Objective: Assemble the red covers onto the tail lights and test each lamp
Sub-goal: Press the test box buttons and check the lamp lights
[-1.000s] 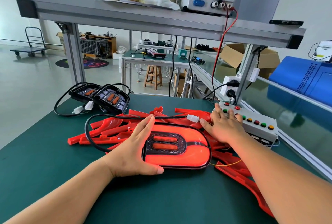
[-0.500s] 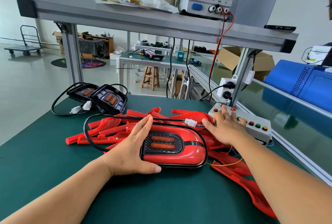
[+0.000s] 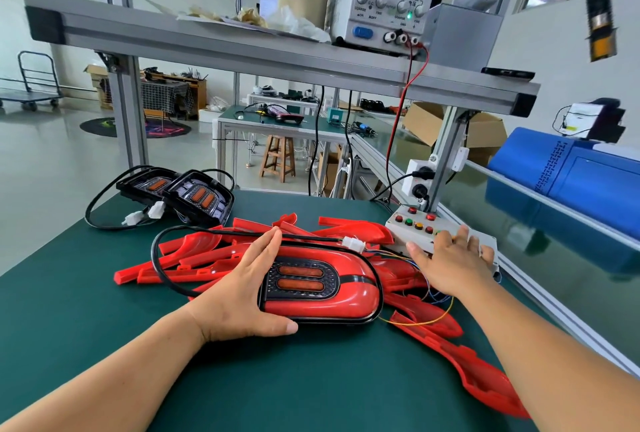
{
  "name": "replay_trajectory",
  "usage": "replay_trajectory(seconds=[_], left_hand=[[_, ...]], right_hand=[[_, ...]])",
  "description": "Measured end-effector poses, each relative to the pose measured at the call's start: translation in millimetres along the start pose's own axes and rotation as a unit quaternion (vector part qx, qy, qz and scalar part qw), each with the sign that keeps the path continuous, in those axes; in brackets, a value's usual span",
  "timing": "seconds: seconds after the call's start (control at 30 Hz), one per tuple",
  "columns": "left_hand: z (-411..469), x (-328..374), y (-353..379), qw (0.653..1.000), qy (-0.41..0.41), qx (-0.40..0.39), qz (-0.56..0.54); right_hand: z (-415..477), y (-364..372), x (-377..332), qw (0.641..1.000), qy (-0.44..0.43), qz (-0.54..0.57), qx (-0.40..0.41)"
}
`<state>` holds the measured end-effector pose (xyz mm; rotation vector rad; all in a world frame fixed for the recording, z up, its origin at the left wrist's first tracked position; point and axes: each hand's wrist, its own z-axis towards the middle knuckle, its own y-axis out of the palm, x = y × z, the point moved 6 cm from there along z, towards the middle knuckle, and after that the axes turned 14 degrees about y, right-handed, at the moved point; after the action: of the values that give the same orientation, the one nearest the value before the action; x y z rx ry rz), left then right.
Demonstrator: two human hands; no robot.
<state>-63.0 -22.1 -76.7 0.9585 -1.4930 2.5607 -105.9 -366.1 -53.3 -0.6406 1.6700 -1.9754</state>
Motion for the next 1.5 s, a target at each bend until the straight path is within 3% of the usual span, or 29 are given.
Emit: replay_trajectory(seconds=[0.23,1.27,1.5], left_hand=[[1.2,0.6,-0.8,1.0,0.008,0.009,0.009],[1.0,-0.5,0.3,1.0,0.014,0.011,0.01],[0.9,-2.2,0.8,1.0,0.009,0.011,0.006]], right_hand=[[-0.3,-0.6,0.3,0.999,-0.008,-0.044,0.014],[-0.9,-0.2,1.6,0.999,-0.014,-0.037,0.015],[1.3,-7.6,-12.5,0.995,-0.065,-0.081,-0.001]])
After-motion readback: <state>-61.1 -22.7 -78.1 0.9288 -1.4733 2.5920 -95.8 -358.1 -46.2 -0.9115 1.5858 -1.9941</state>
